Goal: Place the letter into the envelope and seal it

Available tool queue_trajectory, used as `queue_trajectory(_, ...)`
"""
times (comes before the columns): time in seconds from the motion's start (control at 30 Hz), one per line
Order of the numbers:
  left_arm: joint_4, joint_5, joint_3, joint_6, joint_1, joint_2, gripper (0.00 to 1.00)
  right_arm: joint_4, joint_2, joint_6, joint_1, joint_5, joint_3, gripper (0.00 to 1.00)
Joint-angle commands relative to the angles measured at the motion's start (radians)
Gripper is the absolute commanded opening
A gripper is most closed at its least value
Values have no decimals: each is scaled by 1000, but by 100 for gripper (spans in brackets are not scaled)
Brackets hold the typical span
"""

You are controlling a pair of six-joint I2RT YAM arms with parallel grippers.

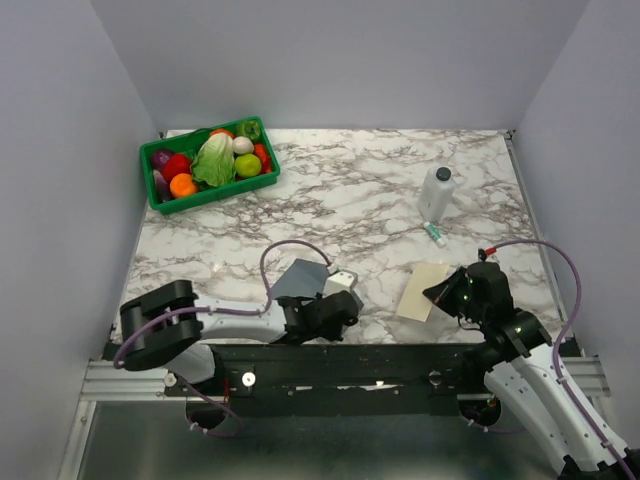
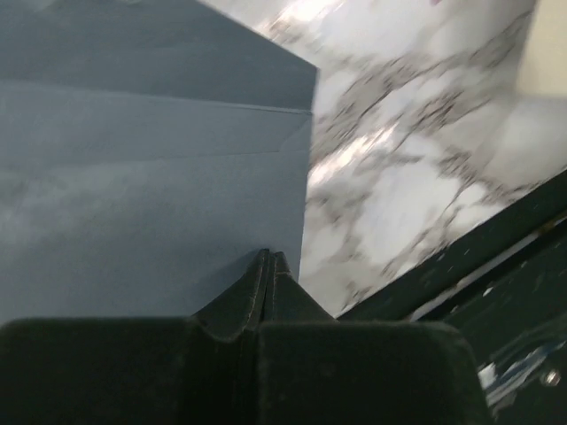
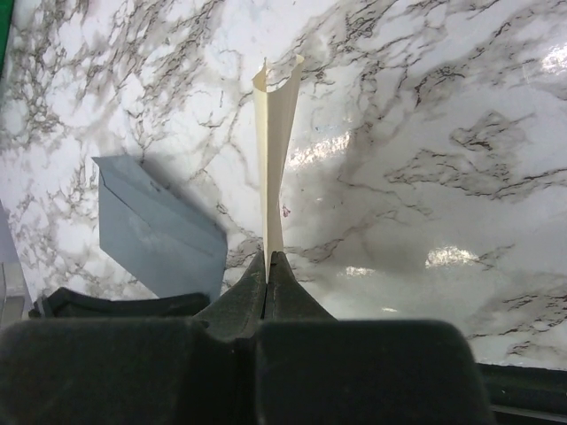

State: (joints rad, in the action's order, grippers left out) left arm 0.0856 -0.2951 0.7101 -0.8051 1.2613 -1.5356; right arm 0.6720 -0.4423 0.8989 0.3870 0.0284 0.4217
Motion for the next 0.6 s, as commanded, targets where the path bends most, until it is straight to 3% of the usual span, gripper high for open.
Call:
queue_trajectory(0.0,236,-79,-158,-185,-3,225,0,-45,-7,-6,4,-13,0,1)
queue_trajectory(0.13,345,-199,-152,-221,-52,501,9,-51,-12,-9,6,-15,-4,1)
queue_trajectory(0.23,361,-219,-152,-224,-127,604,15,-52,-13,-12,6,-18,-4,0)
queue_trajectory(0.27,343,-208,-171,-224,-198,618,15,-54,-9,-14,6,-21,-1,1)
queue_trajectory(0.37,289,-124,-221,-220,-343,623,15,-54,-7,-21,6,-22,6,1)
queue_trajectory(0.57,293,-118,-157,-180,-431,412,3,-45,-4,-41,6,-19,22,1)
